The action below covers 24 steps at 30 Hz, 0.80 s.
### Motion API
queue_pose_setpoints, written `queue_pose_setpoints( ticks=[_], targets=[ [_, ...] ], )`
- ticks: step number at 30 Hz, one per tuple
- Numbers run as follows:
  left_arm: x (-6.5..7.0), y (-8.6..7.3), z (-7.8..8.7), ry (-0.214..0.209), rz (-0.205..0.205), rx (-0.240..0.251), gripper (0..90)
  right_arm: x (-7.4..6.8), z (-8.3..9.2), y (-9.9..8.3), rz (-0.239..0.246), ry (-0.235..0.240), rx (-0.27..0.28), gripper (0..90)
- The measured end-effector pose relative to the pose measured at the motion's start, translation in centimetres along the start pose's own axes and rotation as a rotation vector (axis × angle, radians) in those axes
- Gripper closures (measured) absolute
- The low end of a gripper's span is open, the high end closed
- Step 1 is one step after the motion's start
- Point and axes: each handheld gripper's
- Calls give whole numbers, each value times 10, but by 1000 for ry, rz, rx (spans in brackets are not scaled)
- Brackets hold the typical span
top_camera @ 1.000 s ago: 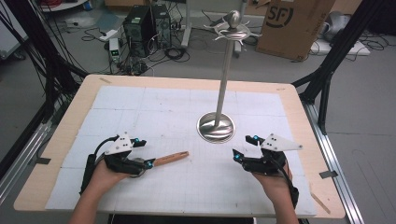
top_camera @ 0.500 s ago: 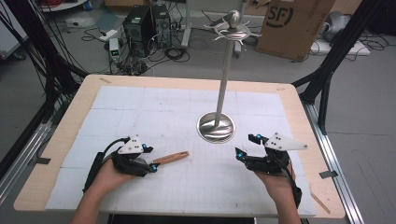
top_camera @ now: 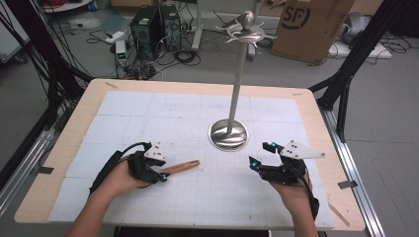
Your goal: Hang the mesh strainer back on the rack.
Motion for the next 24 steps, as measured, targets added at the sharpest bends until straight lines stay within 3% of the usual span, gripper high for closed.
queue_pose_setpoints(
  ticks=[3,6,12,19,24],
  targets=[
    [0,1,-1,-28,-6,-23,625,0,0,0,-1,1,-1,284],
    [0,2,-1,-29,-3,-36,674,0,-1,-1,-6,4,-4,284],
    [0,7,-2,-25,-6,-77,651,0,-3,-2,-5,7,-8,284],
    [-5,15,-5,-51,27,-136,638,-1,-4,-3,-3,10,-13,284],
    [-8,17,-6,-71,29,-147,638,-3,-7,-4,-4,16,-26,285]
  ],
)
Point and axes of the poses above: each handheld gripper's, and its own axes: z roughly backward along the jaws, y roughly out of its top, x roughly to its right, and after that the axes turned 6 degrees about -y, right-handed
